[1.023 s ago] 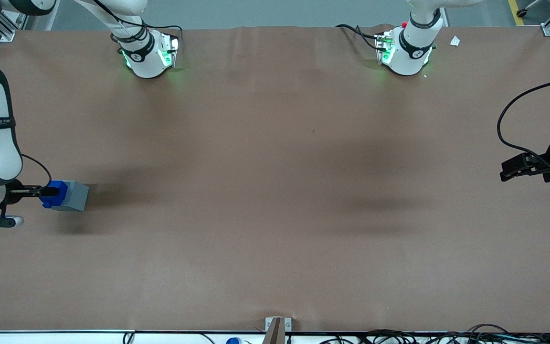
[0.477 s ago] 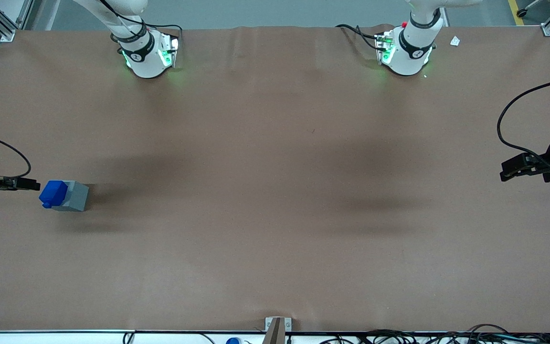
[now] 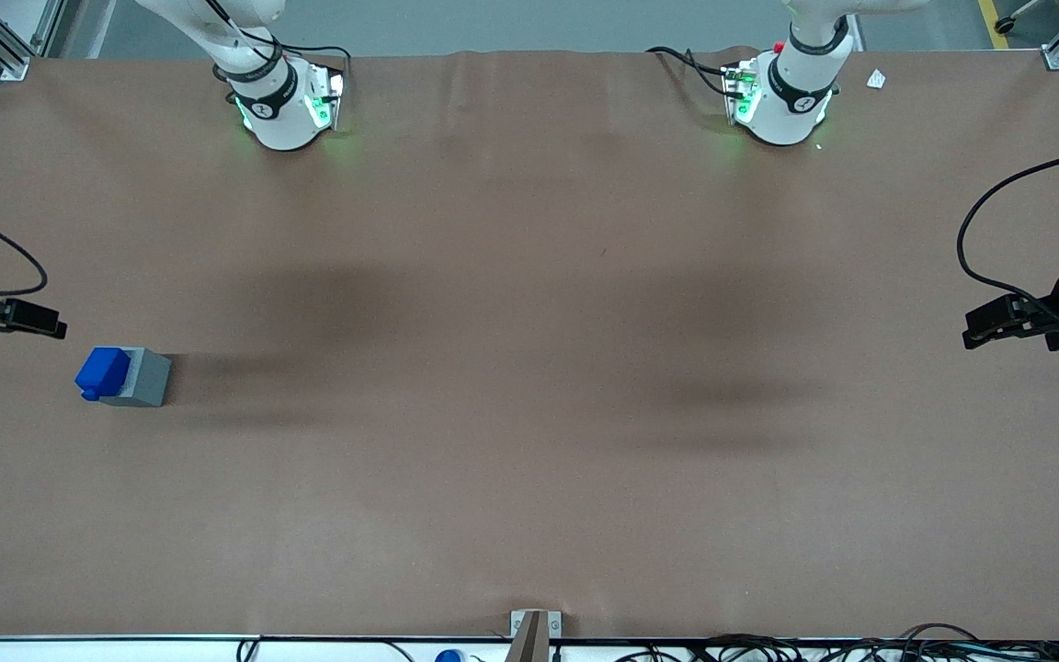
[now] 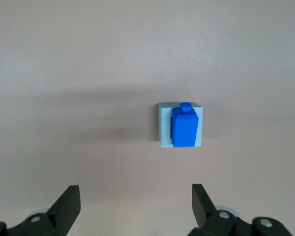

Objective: Insert blue part into gray base with right arm

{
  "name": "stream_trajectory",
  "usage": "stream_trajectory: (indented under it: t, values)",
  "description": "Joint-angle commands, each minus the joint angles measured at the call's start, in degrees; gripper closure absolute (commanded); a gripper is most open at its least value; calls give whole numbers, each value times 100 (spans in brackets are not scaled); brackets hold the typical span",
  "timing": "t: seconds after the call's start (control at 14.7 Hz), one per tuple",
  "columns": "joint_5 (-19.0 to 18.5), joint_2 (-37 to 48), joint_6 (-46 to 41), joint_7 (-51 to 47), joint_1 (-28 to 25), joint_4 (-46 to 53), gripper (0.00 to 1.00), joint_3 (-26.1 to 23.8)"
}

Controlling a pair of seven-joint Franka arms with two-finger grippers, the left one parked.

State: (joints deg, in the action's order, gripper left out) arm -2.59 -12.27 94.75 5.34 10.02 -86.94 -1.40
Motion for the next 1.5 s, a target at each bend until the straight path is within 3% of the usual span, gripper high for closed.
stream_trajectory:
  t: [0.0,0.34,1.43]
  values:
    - [92,497,-149,-410,-166,-183,0,8]
    - [259,945,-378,-437,-263,-165,0,0]
    - [277,893,-668,-657,-422,450,0,0]
